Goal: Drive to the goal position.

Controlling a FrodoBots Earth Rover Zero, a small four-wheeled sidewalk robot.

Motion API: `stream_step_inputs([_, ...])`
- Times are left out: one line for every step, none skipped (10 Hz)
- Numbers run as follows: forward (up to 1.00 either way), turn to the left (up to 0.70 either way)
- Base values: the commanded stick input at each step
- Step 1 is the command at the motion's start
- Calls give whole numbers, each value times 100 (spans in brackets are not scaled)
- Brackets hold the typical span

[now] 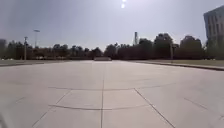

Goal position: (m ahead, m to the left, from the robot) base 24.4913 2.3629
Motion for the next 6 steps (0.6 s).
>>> stream_step_inputs([100,0])
stream_step_inputs([100,0])
stream_step_inputs([100,8])
stream_step_inputs([100,31])
stream_step_inputs([100,39])
stream_step_inputs([100,3])
